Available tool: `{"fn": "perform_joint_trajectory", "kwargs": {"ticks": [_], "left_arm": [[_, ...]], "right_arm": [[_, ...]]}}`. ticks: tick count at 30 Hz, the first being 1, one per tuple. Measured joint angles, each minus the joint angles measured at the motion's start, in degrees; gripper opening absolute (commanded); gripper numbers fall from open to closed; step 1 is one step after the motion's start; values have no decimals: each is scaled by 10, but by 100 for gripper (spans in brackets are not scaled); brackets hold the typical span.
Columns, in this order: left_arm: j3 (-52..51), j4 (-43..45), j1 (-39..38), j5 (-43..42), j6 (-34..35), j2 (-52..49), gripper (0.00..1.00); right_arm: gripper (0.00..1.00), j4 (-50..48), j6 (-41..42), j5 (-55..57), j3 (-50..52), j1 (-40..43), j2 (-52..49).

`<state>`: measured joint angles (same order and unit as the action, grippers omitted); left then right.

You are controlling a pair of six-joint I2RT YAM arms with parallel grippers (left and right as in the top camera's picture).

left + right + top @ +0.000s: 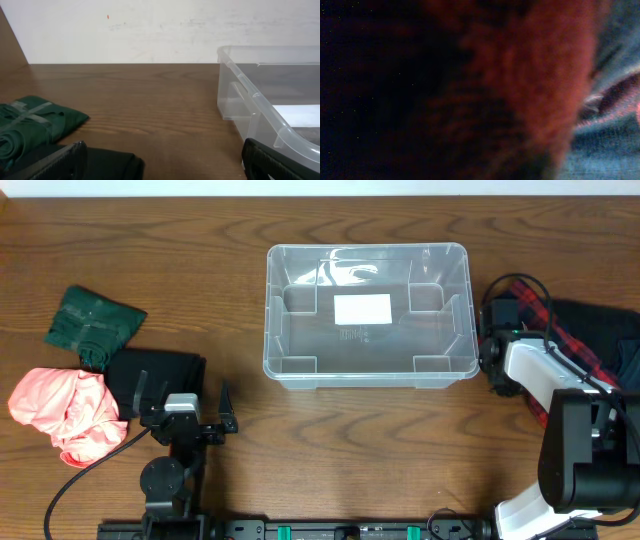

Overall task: Pack container
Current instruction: 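Lift the plaid shirt with the right gripper and drop it into the bin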

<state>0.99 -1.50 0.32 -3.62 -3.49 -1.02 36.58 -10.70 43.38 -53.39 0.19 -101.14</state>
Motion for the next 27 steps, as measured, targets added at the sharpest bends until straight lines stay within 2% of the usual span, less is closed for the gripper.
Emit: {"fn": "perform_joint_trajectory", "kwargs": {"ticks": [6, 14, 21, 27], "left_arm": [[0, 0, 0, 0, 0, 0, 98], [0, 0, 0, 0, 0, 0, 98], [0, 0, 0, 0, 0, 0, 98], [0, 0, 0, 0, 0, 0, 98]], "right_arm": [[1, 60, 50, -25, -67, -12, 21], [1, 95, 73, -49, -181, -37, 155], [1, 59, 6, -156, -238, -134, 248], [1, 40, -49, -200, -239, -250, 229]]}}
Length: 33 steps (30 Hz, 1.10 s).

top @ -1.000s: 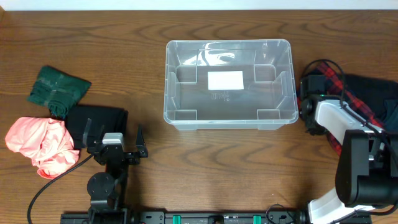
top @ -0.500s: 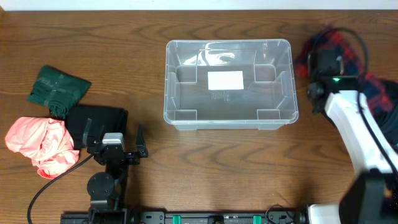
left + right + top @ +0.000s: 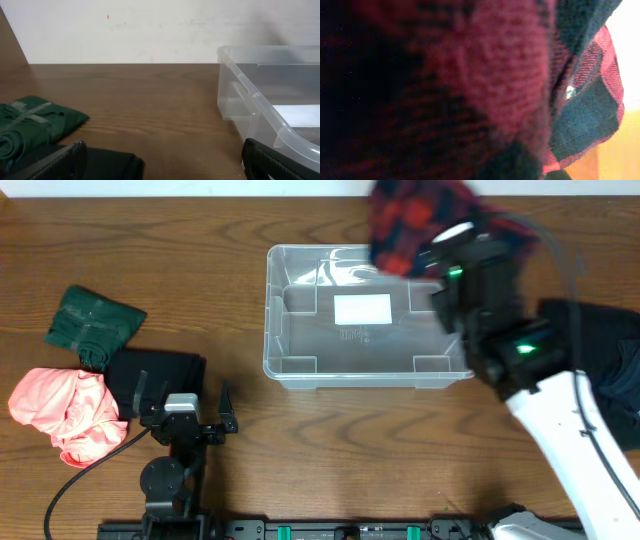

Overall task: Pack container
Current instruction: 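Lift the plaid shirt with the right gripper and drop it into the bin, then move the right gripper back to the black clothing on the right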

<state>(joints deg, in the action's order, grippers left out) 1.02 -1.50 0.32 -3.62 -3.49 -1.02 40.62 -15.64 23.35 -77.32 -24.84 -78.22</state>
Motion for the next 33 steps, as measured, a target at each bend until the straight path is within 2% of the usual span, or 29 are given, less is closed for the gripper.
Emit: {"fn": "perform_joint_trajectory", "kwargs": {"ticks": [4, 8, 11, 12, 13, 14, 15, 16, 23, 27, 30, 33], "left_arm": [[0, 0, 0, 0, 0, 0, 98], [0, 0, 0, 0, 0, 0, 98], [0, 0, 0, 0, 0, 0, 98], [0, 0, 0, 0, 0, 0, 98], [0, 0, 0, 0, 0, 0, 98], [0, 0, 0, 0, 0, 0, 98], [0, 0, 0, 0, 0, 0, 98], [0, 0, 0, 0, 0, 0, 98], [0, 0, 0, 0, 0, 0, 98], [0, 0, 0, 0, 0, 0, 98], [0, 0, 0, 0, 0, 0, 98], [0, 0, 0, 0, 0, 0, 98]], "right_arm": [[1, 3, -16, -17, 0, -46, -63], [1, 28, -15, -27, 0, -54, -140], [7, 36, -15, -37, 0, -54, -190], [13, 35, -15, -39, 0, -54, -206], [30, 35, -14, -41, 0, -54, -219], [65, 33, -12, -43, 0, -54, -230], [93, 31, -13, -44, 1, -54, -238], [99, 28, -13, -45, 1, -54, -242], [99, 17, -1, -11, -24, -54, -216], [99, 14, 20, 47, -57, -49, -137], [99, 34, 38, 92, -79, -14, -58], [99, 109, 67, 120, -91, 73, -4]]}}
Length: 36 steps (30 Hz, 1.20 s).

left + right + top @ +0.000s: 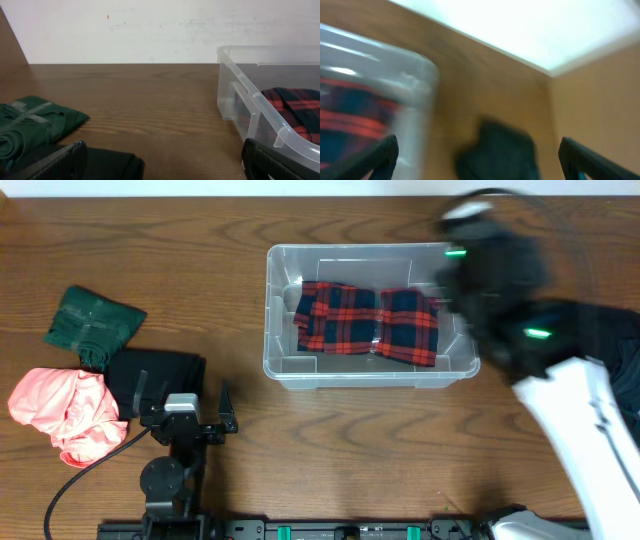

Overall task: Pack container
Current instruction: 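Move the right gripper back to the black clothing on the right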

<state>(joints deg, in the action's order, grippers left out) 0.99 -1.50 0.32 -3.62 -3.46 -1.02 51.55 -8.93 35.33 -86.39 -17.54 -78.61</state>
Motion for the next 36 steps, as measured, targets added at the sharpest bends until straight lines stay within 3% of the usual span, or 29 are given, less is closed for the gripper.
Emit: {"fn": "perform_joint_trajectory", "kwargs": {"ticks": [5, 13, 23, 36], "left_arm": [[0, 0, 0, 0, 0, 0, 98], [0, 0, 0, 0, 0, 0, 98], [0, 0, 0, 0, 0, 0, 98], [0, 0, 0, 0, 0, 0, 98]], "right_arm": [[99, 89, 53, -7, 19, 177, -9], [99, 63, 60, -77, 141, 345, -61], [99, -70, -23, -113, 217, 356, -153], [99, -95, -72, -100, 217, 357, -288]]}}
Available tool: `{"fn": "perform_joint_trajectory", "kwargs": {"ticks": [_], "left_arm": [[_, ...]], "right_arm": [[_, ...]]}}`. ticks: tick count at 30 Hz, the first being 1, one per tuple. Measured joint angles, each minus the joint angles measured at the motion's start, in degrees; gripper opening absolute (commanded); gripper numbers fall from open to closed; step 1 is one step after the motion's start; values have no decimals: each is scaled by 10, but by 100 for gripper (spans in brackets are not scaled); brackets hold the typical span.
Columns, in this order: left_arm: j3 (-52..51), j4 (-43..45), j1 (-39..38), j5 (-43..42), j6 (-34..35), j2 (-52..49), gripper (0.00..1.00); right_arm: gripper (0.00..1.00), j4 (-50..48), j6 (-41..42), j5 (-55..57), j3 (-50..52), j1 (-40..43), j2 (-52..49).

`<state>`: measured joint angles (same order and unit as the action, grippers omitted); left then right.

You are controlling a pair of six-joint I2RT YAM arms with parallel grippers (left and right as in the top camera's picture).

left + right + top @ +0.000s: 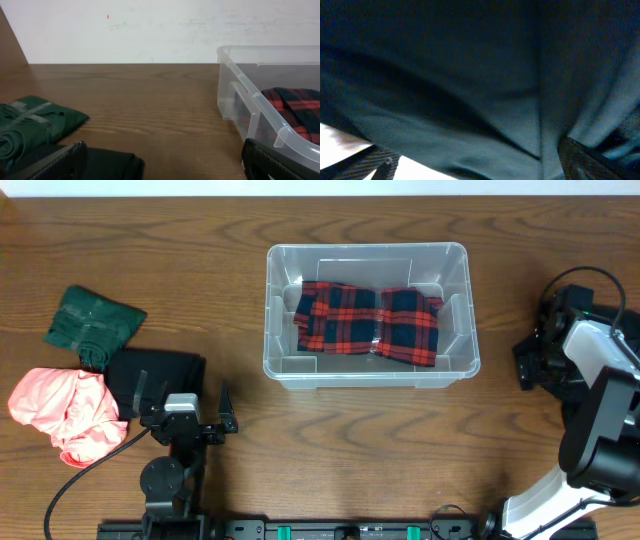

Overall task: Pack container
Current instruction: 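Move the right gripper back to the black clothing on the right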

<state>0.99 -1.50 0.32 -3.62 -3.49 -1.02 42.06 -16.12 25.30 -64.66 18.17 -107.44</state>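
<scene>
A clear plastic container stands mid-table with a red-and-navy plaid garment lying flat in it; the left wrist view catches the plaid garment through the wall. My right gripper is down at the table's right edge. Its fingers stand wide apart, open, with dark blue-grey cloth filling the space between them. My left gripper rests open and empty near the front left, beside a folded black garment.
A folded green cloth and a crumpled pink cloth lie at the far left, next to the black garment. The right arm's white link and base occupy the front right corner.
My right gripper has moved from beside the container's right end to the table's right edge, low on dark cloth, still open. The plaid garment lies unchanged in the container. The left arm is still.
My right gripper was first down on the plaid garment at the right edge, the container empty. Then it held the plaid above the container's far rim. Then the plaid lay in the container with the gripper open. Now the gripper is back at the right, on dark cloth.
</scene>
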Motion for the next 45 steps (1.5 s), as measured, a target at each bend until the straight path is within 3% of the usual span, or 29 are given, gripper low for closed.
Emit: {"fn": "perform_joint_trajectory", "kwargs": {"ticks": [13, 25, 30, 33, 40, 45], "left_arm": [[0, 0, 0, 0, 0, 0, 98], [0, 0, 0, 0, 0, 0, 98], [0, 0, 0, 0, 0, 0, 98], [0, 0, 0, 0, 0, 0, 98], [0, 0, 0, 0, 0, 0, 98], [0, 0, 0, 0, 0, 0, 98]], "right_arm": [[99, -60, 13, 75, -9, 11, -22], [98, -123, 46, 8, -7, 42, -23], [82, -153, 58, -11, 10, 50, -21], [66, -167, 64, -22, 20, 50, -19], [40, -178, 72, -19, 25, 50, -23], [27, -181, 70, -5, 26, 50, -26]]}}
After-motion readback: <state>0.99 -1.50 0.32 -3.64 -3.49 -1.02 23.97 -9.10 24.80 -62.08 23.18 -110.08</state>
